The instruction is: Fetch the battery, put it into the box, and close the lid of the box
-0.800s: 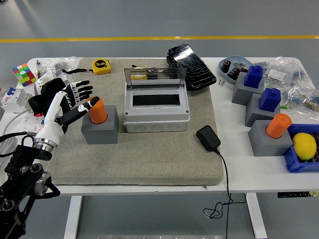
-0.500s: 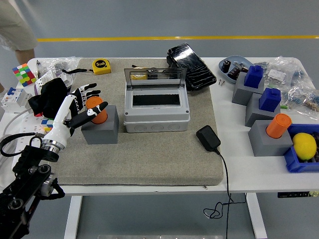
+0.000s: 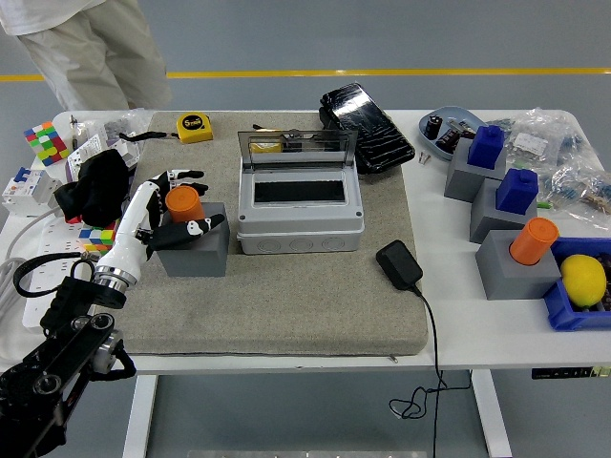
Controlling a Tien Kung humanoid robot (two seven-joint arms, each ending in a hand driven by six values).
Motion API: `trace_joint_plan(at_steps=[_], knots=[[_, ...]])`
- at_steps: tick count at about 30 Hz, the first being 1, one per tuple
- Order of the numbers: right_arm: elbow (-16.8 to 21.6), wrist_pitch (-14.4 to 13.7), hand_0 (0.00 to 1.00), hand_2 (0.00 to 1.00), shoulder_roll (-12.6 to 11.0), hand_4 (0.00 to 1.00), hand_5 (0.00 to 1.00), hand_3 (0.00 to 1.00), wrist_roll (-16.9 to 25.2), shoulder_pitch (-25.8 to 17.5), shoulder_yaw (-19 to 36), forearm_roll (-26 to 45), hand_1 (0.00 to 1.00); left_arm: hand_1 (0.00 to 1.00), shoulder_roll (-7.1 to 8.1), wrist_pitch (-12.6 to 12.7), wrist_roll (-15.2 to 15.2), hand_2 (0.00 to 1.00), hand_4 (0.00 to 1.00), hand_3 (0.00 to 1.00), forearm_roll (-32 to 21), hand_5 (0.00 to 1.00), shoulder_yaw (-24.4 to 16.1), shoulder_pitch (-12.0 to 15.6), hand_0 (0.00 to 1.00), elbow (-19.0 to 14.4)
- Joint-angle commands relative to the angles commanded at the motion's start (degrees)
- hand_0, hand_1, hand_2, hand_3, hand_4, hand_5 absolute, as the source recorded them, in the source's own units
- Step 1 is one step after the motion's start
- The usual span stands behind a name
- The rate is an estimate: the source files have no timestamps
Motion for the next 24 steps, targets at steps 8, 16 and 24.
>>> trace_joint_plan(at_steps=[8, 16, 24], knots=[[0.0, 0.01, 0.611, 0.686, 0.03, 0.991, 0.554, 0.591, 0.02, 0.07, -0.3, 0.18, 0.661, 0.235, -0.69, 0.71, -1.75, 0.237, 0.644, 0.268, -3.22, 0.002, 0.93, -1.17, 0.259, 1.8], [0.0, 0.01, 0.614, 0.686, -0.06, 0.991, 0.554, 0.591, 0.02, 0.11, -0.45, 0.23, 0.661, 0.15, -0.99, 1.65, -3.45, 0.172, 0.465, 0.202, -5.3, 0.002, 1.84, -2.04, 0.209, 2.75], [0.0, -0.06, 0.612, 0.686, -0.08, 0.991, 0.553, 0.592, 0.16, 0.17, -0.63, 0.49, 0.661, 0.109, -1.02, 1.91, -4.22, 0.141, 0.261, 0.179, -5.43, 0.002, 2.31, -2.47, 0.178, 2.18]])
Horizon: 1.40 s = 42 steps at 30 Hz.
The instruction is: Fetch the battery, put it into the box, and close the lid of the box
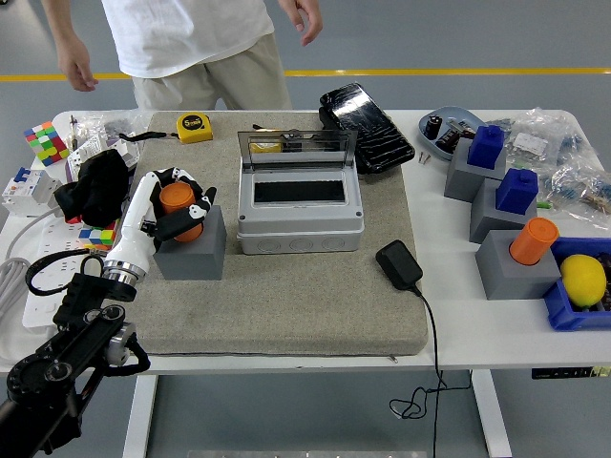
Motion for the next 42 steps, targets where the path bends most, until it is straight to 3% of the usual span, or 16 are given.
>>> trace_joint_plan(at_steps=[4, 10, 15, 18, 19, 24, 25, 30, 31, 32, 42], knots=[[0.0, -0.05, 0.614, 0.686, -0.02, 0.991, 0.554, 0.591, 0.13, -0.06, -0.09, 0.11, 0.661, 0.111, 0.57, 0.28, 0.48, 0.136, 0.276, 0.176, 1.99, 0.002, 0.29, -0.36, 0.173, -1.9], [0.0, -0.11, 0.612, 0.685, -0.07, 0.991, 0.553, 0.591, 0.15, -0.11, 0.05, -0.06, 0.661, 0.11, 3.12, 1.29, 4.57, 0.141, 0.264, 0.177, 11.2, 0.002, 2.72, -3.05, 0.172, -6.42], [0.0, -0.12, 0.611, 0.685, -0.18, 0.991, 0.554, 0.589, 0.14, -0.01, -0.07, -0.03, 0.66, 0.118, 5.38, 0.98, 10.88, 0.145, 0.27, 0.179, 21.12, 0.002, 8.03, -8.09, 0.182, -8.15], [0.0, -0.16, 0.611, 0.685, -0.18, 0.991, 0.554, 0.589, 0.12, 0.09, -0.02, -0.01, 0.66, 0.118, 5.71, 1.0, 13.34, 0.145, 0.27, 0.179, 25.21, 0.002, 11.77, -11.28, 0.182, -7.15], [0.0, -0.15, 0.611, 0.686, -0.2, 0.991, 0.553, 0.59, 0.14, 0.12, -0.17, 0.13, 0.661, 0.124, 5.64, 0.92, 14.32, 0.149, 0.319, 0.183, 26.84, 0.002, 13.19, -12.46, 0.19, -6.54], [0.0, -0.15, 0.611, 0.686, -0.23, 0.991, 0.553, 0.59, 0.12, 0.25, -0.46, 0.21, 0.661, 0.124, 4.7, 0.81, 17.61, 0.149, 0.319, 0.183, 33.31, 0.002, 18.15, -16.55, 0.19, -4.18], [0.0, -0.14, 0.61, 0.685, -0.25, 0.99, 0.553, 0.59, 0.07, 0.27, -0.46, 0.1, 0.661, 0.128, 4.5, 0.8, 18.05, 0.15, 0.37, 0.185, 34.16, 0.002, 18.94, -17.21, 0.195, -3.78], [0.0, -0.11, 0.61, 0.685, -0.44, 0.99, 0.553, 0.59, -0.15, 0.38, -0.77, -0.31, 0.661, 0.128, 2.71, 1.37, 19.81, 0.15, 0.37, 0.185, 38.54, 0.002, 22.92, -21.44, 0.195, -0.03], [0.0, -0.1, 0.612, 0.685, -0.47, 0.99, 0.553, 0.59, -0.18, 0.43, -0.9, -0.32, 0.661, 0.137, 2.21, 1.45, 20.18, 0.157, 0.52, 0.197, 39.49, 0.002, 23.68, -22.37, 0.197, 1.0], [0.0, -0.11, 0.612, 0.685, -0.52, 0.99, 0.553, 0.59, -0.14, 0.47, -1.12, -0.19, 0.661, 0.137, 1.81, 1.5, 20.42, 0.157, 0.52, 0.197, 40.16, 0.002, 24.19, -23.05, 0.197, 1.76], [0.0, -0.07, 0.611, 0.685, -0.7, 0.989, 0.552, 0.59, -0.37, 0.73, -1.88, -0.44, 0.661, 0.14, -2.91, 2.64, 20.73, 0.161, 0.578, 0.204, 41.86, 0.002, 27.0, -28.0, 0.202, 8.45]])
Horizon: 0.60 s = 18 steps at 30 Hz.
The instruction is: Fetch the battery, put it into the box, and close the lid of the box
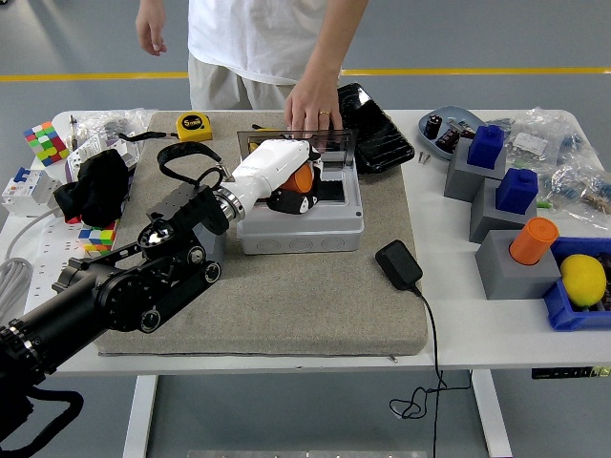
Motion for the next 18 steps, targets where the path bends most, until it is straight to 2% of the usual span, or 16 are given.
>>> trace_joint_plan(at_steps=[1, 2, 7, 8, 13, 14, 18], knots=[[0.0, 0.01, 0.611, 0.685, 0.0, 0.989, 0.552, 0.59, -0.03, 0.0, -0.08, -0.04, 0.661, 0.14, -0.42, 0.05, -0.05, 0.161, 0.578, 0.204, 0.26, 0.002, 0.09, -0.36, 0.202, 0.67], [0.0, 0.03, 0.612, 0.684, 0.0, 0.989, 0.552, 0.589, -0.05, 0.01, -0.14, -0.06, 0.661, 0.162, -0.72, 0.07, -0.06, 0.172, 0.646, 0.23, 0.51, 0.002, 0.12, -0.59, 0.217, 1.13], [0.0, 0.06, 0.612, 0.684, -0.04, 0.989, 0.552, 0.589, -0.03, 0.18, -0.79, 0.08, 0.661, 0.162, -2.37, 0.53, -0.4, 0.172, 0.646, 0.23, 1.21, 0.002, -0.06, -1.53, 0.217, 3.52], [0.0, 0.06, 0.612, 0.684, -0.05, 0.989, 0.551, 0.589, -0.02, 0.19, -0.87, 0.12, 0.661, 0.359, -2.47, 0.61, -0.5, 0.341, 0.924, 0.478, 1.17, 0.002, -0.09, -1.53, 0.315, 3.61], [0.0, 0.07, 0.612, 0.684, -0.05, 0.989, 0.551, 0.589, -0.01, 0.16, -1.09, 0.18, 0.661, 0.359, -2.78, 0.69, -0.81, 0.341, 0.924, 0.478, 0.64, 0.002, -0.03, -1.11, 0.315, 3.69], [0.0, 0.09, 0.611, 0.685, -0.05, 0.989, 0.552, 0.589, -0.02, 0.13, -1.11, 0.2, 0.661, 0.693, -2.78, 0.74, -0.88, 0.683, 0.998, 0.798, 0.61, 0.175, 0.11, -1.01, 0.575, 3.72], [0.0, 0.11, 0.611, 0.685, -0.04, 0.989, 0.552, 0.589, -0.05, -0.01, -0.95, 0.03, 0.661, 0.693, -2.76, 0.55, -0.86, 0.683, 0.998, 0.798, 0.85, 0.175, 0.26, -0.8, 0.575, 3.79]])
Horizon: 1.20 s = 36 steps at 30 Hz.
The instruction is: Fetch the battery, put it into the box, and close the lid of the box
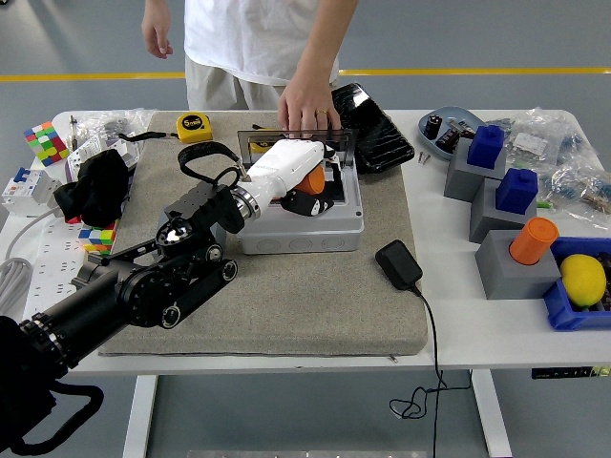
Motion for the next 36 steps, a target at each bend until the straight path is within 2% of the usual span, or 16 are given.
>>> trace_joint_plan(at_steps=[1, 2, 7, 8, 12, 13, 14, 19, 20, 25, 26, 31, 32, 36], knots=[[0.0, 0.0, 0.611, 0.685, -0.01, 0.989, 0.552, 0.589, 0.0, 0.0, -0.02, -0.01, 0.661, 0.693, 0.03, -0.1, 0.08, 0.683, 0.998, 0.798, 0.03, 0.175, -0.04, 0.0, 0.575, -0.02], [0.0, 0.0, 0.612, 0.685, -0.01, 0.989, 0.551, 0.589, -0.01, 0.02, 0.01, -0.08, 0.66, 0.757, 0.05, -0.18, 0.13, 0.772, 0.998, 0.834, 0.11, 0.208, -0.12, -0.01, 0.678, -0.01], [0.0, -0.03, 0.612, 0.685, 0.0, 0.989, 0.551, 0.589, 0.03, 0.03, 0.08, 0.08, 0.66, 0.757, 0.1, -0.42, 0.15, 0.772, 0.998, 0.834, 0.43, 0.208, -0.47, 0.07, 0.678, 0.13], [0.0, -0.04, 0.612, 0.684, 0.01, 0.989, 0.551, 0.589, 0.05, 0.02, 0.13, 0.11, 0.66, 0.761, 0.17, -0.43, 0.17, 0.774, 0.998, 0.841, 0.41, 0.239, -0.57, 0.15, 0.671, 0.01], [0.0, -0.1, 0.612, 0.684, 0.09, 0.989, 0.551, 0.589, 0.13, -0.03, 0.37, 0.36, 0.66, 0.761, 0.72, -0.24, 0.09, 0.774, 0.998, 0.841, -0.4, 0.239, -1.17, 1.03, 0.671, -1.62], [0.0, -0.11, 0.612, 0.684, 0.11, 0.989, 0.551, 0.589, 0.14, -0.06, 0.5, 0.38, 0.66, 0.761, 0.94, -0.17, 0.1, 0.774, 0.998, 0.841, -0.7, 0.239, -1.49, 1.43, 0.671, -2.38], [0.0, -0.13, 0.612, 0.685, 0.13, 0.989, 0.551, 0.589, 0.16, -0.1, 0.59, 0.39, 0.659, 0.719, 1.16, -0.08, 0.05, 0.734, 0.998, 0.823, -0.95, 0.255, -1.83, 1.82, 0.579, -3.13], [0.0, -0.15, 0.612, 0.685, 0.27, 0.989, 0.551, 0.589, 0.13, -0.38, 1.29, 0.13, 0.659, 0.719, 3.09, 0.17, -0.79, 0.734, 0.998, 0.823, -3.84, 0.255, -4.85, 5.19, 0.579, -8.49], [0.0, -0.16, 0.612, 0.684, 0.29, 0.989, 0.551, 0.589, 0.16, -0.45, 1.35, 0.15, 0.659, 0.657, 3.56, 0.32, -1.21, 0.679, 0.998, 0.785, -4.92, 0.263, -5.72, 6.16, 0.49, -9.7], [0.0, -0.18, 0.612, 0.684, 0.38, 0.989, 0.551, 0.589, 0.26, -0.85, 1.8, 0.09, 0.659, 0.657, 4.95, 1.56, -3.89, 0.679, 0.998, 0.785, -8.34, 0.263, -10.84, 10.16, 0.49, -14.63], [0.0, -0.17, 0.612, 0.684, 0.39, 0.989, 0.551, 0.589, 0.22, -0.86, 1.94, -0.04, 0.66, 0.684, 5.07, 1.68, -4.07, 0.681, 0.998, 0.765, -8.68, 0.347, -12.18, 10.59, 0.612, -15.32], [0.0, -0.17, 0.612, 0.684, 0.48, 0.989, 0.551, 0.589, 0.16, -0.86, 2.23, -0.16, 0.66, 0.684, 5.1, 1.82, -4.05, 0.681, 0.998, 0.765, -8.17, 0.347, -17.38, 10.49, 0.612, -15.73], [0.0, -0.17, 0.613, 0.684, 0.47, 0.989, 0.551, 0.589, 0.19, -0.8, 2.15, -0.06, 0.66, 0.804, 5.15, 1.45, -3.46, 0.765, 0.998, 0.792, -7.79, 0.451, -18.32, 10.05, 0.81, -15.3], [0.0, -0.18, 0.613, 0.684, 0.43, 0.989, 0.551, 0.589, 0.28, -0.56, 1.75, 0.43, 0.66, 0.804, 5.31, -0.05, -1.38, 0.765, 0.998, 0.792, -6.4, 0.451, -19.68, 8.65, 0.81, -13.49]])
